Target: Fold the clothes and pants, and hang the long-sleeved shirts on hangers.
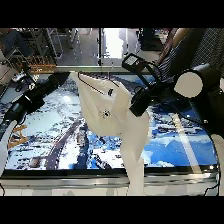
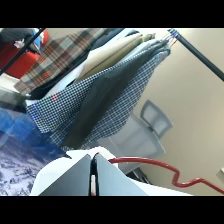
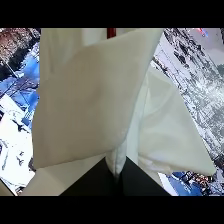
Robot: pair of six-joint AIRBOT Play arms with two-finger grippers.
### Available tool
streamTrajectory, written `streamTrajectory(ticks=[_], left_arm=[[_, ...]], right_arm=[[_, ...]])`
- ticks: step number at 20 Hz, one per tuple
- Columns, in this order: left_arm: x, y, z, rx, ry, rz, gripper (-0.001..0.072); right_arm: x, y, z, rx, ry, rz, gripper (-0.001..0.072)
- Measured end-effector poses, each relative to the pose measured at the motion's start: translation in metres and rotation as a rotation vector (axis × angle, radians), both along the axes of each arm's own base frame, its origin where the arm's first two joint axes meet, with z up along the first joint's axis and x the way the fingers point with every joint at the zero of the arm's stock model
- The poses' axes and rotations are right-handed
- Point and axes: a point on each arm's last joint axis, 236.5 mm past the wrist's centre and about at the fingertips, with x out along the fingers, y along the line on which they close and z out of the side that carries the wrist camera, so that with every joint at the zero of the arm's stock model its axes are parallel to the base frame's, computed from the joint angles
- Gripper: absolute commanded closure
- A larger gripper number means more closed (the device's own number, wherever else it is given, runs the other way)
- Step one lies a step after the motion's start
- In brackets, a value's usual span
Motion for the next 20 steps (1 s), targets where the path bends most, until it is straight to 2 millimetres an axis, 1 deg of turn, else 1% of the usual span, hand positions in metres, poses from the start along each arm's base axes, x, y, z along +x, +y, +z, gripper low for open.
streamTrajectory(ticks=[6, 11, 14, 17, 20], left_arm=[[0.005, 0.003, -0.004, 0.014, 0.012, 0.025, 0.0698], [0.009, 0.007, -0.007, 0.022, 0.022, 0.047, 0.0698], [0.01, 0.008, -0.008, 0.022, 0.024, 0.053, 0.0698], [0.01, 0.008, -0.008, 0.022, 0.025, 0.055, 0.0698], [0.008, 0.006, -0.007, 0.02, 0.02, 0.044, 0.0698]], right_arm=[[-0.003, 0.001, 0.007, 0.009, -0.018, 0.013, 0.0692], [-0.011, 0.012, 0.01, 0.037, -0.014, 0.078, 0.0692], [-0.012, 0.013, 0.01, 0.036, -0.015, 0.09, 0.0692], [-0.012, 0.009, 0.008, 0.017, -0.016, 0.086, 0.0692], [-0.008, -0.004, 0.0, -0.043, -0.006, 0.063, 0.0693]])
